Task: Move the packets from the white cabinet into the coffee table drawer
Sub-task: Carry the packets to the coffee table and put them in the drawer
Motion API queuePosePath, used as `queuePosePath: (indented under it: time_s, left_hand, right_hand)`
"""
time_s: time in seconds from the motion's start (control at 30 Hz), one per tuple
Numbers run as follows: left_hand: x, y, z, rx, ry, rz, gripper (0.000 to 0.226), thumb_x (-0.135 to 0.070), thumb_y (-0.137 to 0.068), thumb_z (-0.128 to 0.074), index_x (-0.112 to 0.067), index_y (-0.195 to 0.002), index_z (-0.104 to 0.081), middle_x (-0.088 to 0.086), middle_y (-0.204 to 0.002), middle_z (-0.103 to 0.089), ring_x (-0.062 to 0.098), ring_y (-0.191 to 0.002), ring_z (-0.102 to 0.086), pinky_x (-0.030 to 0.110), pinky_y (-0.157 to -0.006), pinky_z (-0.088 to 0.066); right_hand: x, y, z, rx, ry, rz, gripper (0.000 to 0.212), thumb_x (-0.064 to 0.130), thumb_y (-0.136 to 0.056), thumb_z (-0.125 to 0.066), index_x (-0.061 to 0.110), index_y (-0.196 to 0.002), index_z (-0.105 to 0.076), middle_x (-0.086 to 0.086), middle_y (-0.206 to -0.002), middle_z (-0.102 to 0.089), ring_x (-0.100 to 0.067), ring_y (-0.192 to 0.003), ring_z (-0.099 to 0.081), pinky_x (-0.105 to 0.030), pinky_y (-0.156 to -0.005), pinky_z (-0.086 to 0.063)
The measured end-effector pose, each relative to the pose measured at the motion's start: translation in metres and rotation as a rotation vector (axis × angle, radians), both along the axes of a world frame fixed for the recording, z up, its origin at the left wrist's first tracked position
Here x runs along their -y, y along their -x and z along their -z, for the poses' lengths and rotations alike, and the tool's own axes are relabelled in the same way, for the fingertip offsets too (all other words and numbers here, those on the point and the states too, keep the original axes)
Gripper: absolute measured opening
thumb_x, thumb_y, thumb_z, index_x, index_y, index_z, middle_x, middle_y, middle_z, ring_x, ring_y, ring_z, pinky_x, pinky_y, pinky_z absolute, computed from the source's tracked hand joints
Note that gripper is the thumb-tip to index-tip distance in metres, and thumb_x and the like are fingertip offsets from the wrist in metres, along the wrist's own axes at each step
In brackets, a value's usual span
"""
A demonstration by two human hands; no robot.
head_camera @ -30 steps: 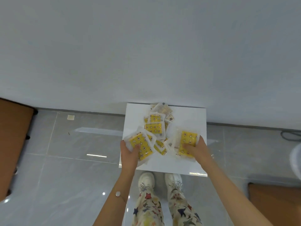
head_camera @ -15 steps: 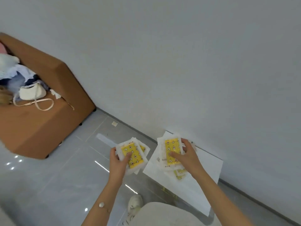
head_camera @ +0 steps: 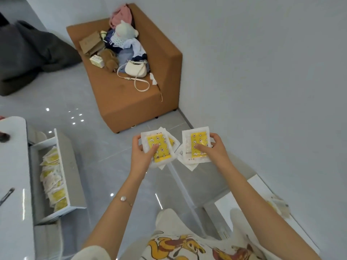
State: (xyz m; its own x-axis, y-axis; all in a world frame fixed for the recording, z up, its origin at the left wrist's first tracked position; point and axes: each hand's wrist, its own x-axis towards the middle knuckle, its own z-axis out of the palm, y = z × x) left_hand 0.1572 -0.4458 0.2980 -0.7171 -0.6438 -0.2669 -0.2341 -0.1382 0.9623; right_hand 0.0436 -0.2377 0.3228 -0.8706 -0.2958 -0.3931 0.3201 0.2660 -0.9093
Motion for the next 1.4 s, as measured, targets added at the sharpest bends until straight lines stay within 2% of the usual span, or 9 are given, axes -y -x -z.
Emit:
queuePosePath:
  time_s: [0.2,0.37,0.57,0.7,0.8,1.0,1.13,1.23,1.4]
  left_hand:
    - [0.107,-0.025,0.0,0.009,-0.042,-0.18,0.052,-0.017,-0.082,-0.075,-0.026,-0.121,-0.041,0.004,-0.106,-0.069,0.019,-0.088,-0.071,0.036,-0.072,-0.06]
    - [0.164,-0.041,0.002,-0.011,-0.069,-0.334,0.054,-0.017,-0.083,-0.074,-0.027,-0.124,-0.04,-0.001,-0.105,-0.067,0.012,-0.088,-0.07,0.029,-0.068,-0.06]
    - [0.226,-0.052,0.018,-0.012,-0.114,-0.526,0.059,-0.018,-0.082,-0.075,-0.028,-0.127,-0.039,0.003,-0.115,-0.066,0.018,-0.097,-0.069,0.041,-0.079,-0.059]
    - [0.262,-0.045,0.024,-0.015,-0.099,-0.629,0.06,-0.016,-0.083,-0.073,-0.023,-0.13,-0.038,-0.003,-0.114,-0.063,0.011,-0.096,-0.067,0.029,-0.073,-0.059]
    - [0.287,-0.031,0.022,-0.016,-0.094,-0.716,0.056,-0.013,-0.085,-0.071,-0.025,-0.127,-0.037,-0.01,-0.106,-0.061,0.004,-0.089,-0.066,0.02,-0.065,-0.057]
    - [0.332,-0.018,0.018,-0.038,-0.131,-0.908,0.059,-0.015,-0.086,-0.07,-0.024,-0.132,-0.034,-0.007,-0.107,-0.063,0.009,-0.092,-0.067,0.025,-0.067,-0.058]
    - [0.354,-0.023,0.02,-0.023,-0.153,-1.073,0.061,-0.019,-0.085,-0.071,-0.024,-0.134,-0.033,-0.001,-0.112,-0.064,0.017,-0.095,-0.068,0.037,-0.077,-0.059]
    - [0.368,-0.035,0.019,0.011,-0.137,-1.182,0.063,-0.02,-0.085,-0.072,-0.023,-0.135,-0.034,0.001,-0.116,-0.062,0.018,-0.095,-0.068,0.032,-0.071,-0.06]
    - [0.401,-0.064,0.033,0.014,-0.12,-1.316,0.055,-0.016,-0.085,-0.071,-0.025,-0.127,-0.036,0.009,-0.119,-0.061,0.025,-0.101,-0.066,0.036,-0.075,-0.06]
  right_hand:
    - [0.12,0.008,0.001,0.047,0.021,-0.076,0.047,0.012,-0.077,-0.077,0.017,-0.114,-0.049,0.001,-0.101,-0.069,-0.014,-0.082,-0.068,-0.038,-0.08,-0.056]
    - [0.197,0.023,0.007,0.05,0.013,-0.166,0.05,0.012,-0.077,-0.078,0.017,-0.117,-0.048,-0.005,-0.107,-0.068,-0.021,-0.088,-0.068,-0.035,-0.076,-0.056]
    - [0.293,0.046,0.014,0.038,-0.019,-0.37,0.047,0.013,-0.078,-0.077,0.019,-0.114,-0.048,0.001,-0.096,-0.068,-0.012,-0.078,-0.066,-0.023,-0.062,-0.049]
    - [0.352,0.07,0.018,0.018,-0.022,-0.507,0.048,0.013,-0.078,-0.077,0.018,-0.116,-0.048,0.004,-0.097,-0.068,-0.009,-0.079,-0.066,-0.019,-0.061,-0.05]
    - [0.396,0.092,0.018,0.0,-0.021,-0.599,0.048,0.011,-0.077,-0.078,0.015,-0.116,-0.05,-0.003,-0.107,-0.066,-0.013,-0.087,-0.066,-0.023,-0.067,-0.053]
    - [0.485,0.126,0.008,-0.003,-0.014,-0.78,0.049,0.011,-0.077,-0.077,0.016,-0.117,-0.049,-0.003,-0.109,-0.066,-0.018,-0.097,-0.065,-0.03,-0.079,-0.054]
    - [0.545,0.132,0.004,0.0,-0.001,-0.901,0.049,0.013,-0.078,-0.078,0.02,-0.117,-0.049,0.004,-0.104,-0.067,-0.014,-0.091,-0.067,-0.029,-0.075,-0.055]
    - [0.589,0.124,0.005,-0.018,0.009,-0.978,0.05,0.014,-0.077,-0.079,0.022,-0.117,-0.049,0.005,-0.105,-0.066,-0.011,-0.089,-0.067,-0.025,-0.071,-0.054]
    - [0.663,0.095,0.018,0.001,-0.022,-1.139,0.056,0.012,-0.077,-0.078,0.015,-0.124,-0.047,0.002,-0.103,-0.066,-0.012,-0.085,-0.066,-0.023,-0.067,-0.052]
